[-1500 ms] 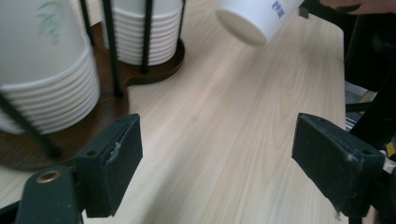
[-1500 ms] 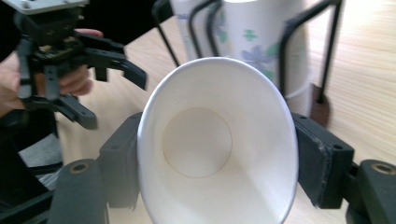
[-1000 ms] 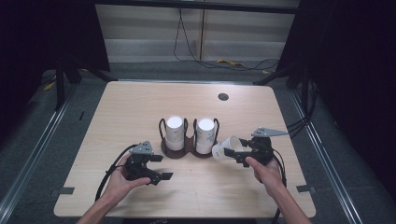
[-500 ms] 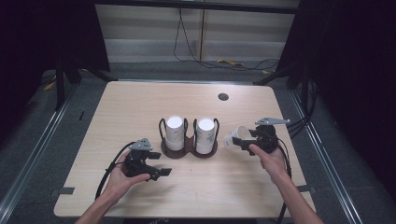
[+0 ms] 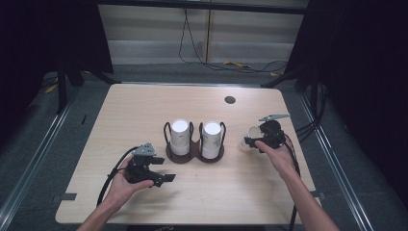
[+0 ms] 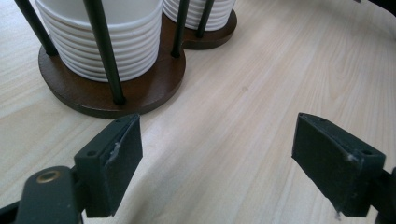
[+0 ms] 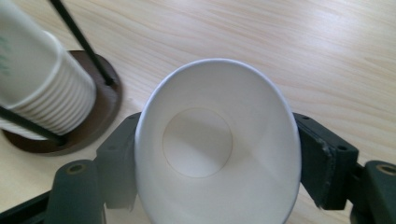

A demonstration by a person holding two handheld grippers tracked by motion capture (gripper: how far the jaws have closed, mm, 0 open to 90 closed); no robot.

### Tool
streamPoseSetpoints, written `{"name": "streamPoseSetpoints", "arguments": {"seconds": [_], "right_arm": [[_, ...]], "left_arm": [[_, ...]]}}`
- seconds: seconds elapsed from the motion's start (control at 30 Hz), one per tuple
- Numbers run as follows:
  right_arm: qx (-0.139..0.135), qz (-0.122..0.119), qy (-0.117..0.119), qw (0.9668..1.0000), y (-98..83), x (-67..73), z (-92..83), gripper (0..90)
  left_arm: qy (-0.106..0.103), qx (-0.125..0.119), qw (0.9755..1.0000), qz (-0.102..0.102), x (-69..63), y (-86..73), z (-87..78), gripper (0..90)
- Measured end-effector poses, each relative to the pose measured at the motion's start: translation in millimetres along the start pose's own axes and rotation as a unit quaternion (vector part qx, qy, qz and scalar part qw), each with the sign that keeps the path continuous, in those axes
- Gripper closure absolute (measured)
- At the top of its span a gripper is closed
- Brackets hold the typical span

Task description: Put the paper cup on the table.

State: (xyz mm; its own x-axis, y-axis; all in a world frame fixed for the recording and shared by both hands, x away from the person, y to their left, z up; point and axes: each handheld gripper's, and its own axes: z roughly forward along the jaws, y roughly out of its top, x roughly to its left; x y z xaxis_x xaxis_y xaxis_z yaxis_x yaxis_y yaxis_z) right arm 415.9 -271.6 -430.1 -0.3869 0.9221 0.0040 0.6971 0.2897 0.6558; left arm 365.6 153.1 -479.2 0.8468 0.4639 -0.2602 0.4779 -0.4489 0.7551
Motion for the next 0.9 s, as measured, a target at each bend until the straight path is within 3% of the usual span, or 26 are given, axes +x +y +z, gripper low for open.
{"name": "streamPoseSetpoints", "arguments": {"seconds": [0.13, 0.43, 0.9], "right_arm": [[0.018, -0.016, -0.030, 0.9993, 0.7, -1.4, 4.7, 25.0], [0.017, -0.019, -0.048, 0.9985, 5.9, 0.3, 18.5, 20.5], [0.009, 0.006, -0.033, 0.9994, -4.9, 1.7, 28.2, 16.6]], "left_arm": [[0.001, -0.002, 1.0000, 0.002, 0.5, -0.9, -1.8, 16.2], [0.009, -0.002, 0.9999, -0.009, 8.3, -2.5, -5.3, 16.2], [0.015, -0.008, 0.9998, -0.014, 11.0, -4.0, -8.8, 16.2]]}}
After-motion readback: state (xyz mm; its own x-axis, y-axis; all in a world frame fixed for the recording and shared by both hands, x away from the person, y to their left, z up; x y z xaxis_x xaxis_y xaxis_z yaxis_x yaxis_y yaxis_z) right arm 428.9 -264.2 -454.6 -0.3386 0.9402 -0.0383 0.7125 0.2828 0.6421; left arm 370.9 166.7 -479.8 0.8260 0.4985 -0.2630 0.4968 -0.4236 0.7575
